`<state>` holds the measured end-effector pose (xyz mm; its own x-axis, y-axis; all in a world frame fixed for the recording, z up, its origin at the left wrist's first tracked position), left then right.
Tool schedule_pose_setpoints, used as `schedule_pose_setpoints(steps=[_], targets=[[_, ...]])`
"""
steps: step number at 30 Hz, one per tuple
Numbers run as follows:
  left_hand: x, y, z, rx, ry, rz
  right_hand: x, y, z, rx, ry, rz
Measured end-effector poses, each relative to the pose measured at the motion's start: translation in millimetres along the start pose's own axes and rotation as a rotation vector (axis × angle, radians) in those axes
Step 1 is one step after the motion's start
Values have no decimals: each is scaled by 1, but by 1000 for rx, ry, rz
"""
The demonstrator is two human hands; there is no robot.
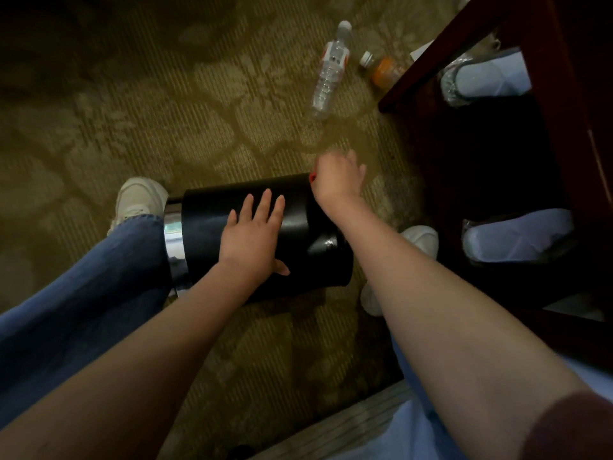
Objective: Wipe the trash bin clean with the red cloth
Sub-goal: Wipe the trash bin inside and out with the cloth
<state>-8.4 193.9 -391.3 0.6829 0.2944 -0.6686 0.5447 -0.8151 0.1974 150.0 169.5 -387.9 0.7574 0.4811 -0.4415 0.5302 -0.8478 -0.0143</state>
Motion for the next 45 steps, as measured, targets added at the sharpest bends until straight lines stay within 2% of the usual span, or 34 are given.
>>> schedule_pose_setpoints(steps=[4,9,13,19,22,25,28,31,33,36,38,40,42,45], targets=[[-4,4,2,28,6,-13,-51,3,-5,86,65,-116],[-11,9,9,83,17,-13,-86,14,1,81,104,-128],[-8,7,9,67,25,5,-53,24,-5,123,104,-8],[-4,3,8,75,11,6,3,7,1,39,-46,63],[-4,5,9,87,-4,2,-11,4,1,43,-34,-30],[-7,7,11,97,-2,-8,-53,-4,-6,55,94,-208],[-12,10,16,113,-9,-11,-90,-14,-2,68,146,-328],[-11,9,15,112,5,-13,-92,-10,0,69,162,-342],[-8,8,11,98,-4,-4,-74,-5,-1,82,126,-272],[-8,6,10,91,5,-9,-37,4,3,160,15,-74],[-12,8,13,110,11,-6,-31,2,2,244,18,-98],[-15,11,16,144,2,5,-35,15,-8,531,74,-125],[-14,13,13,143,-25,9,-41,42,-17,828,64,-47],[-11,12,5,58,-64,19,-47,71,-35,1059,40,55]])
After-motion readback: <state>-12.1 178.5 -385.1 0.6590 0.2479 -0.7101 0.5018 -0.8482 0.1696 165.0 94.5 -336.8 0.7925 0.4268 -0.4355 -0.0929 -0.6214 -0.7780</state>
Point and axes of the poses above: each hand's wrist, its own x-axis towards the middle knuckle, its own z-axis out of the palm, y = z × x, the point moved 10 cm from there along x, towards the middle knuckle, and after that the axes turned 3 degrees about -x, right-handed, at the moved point
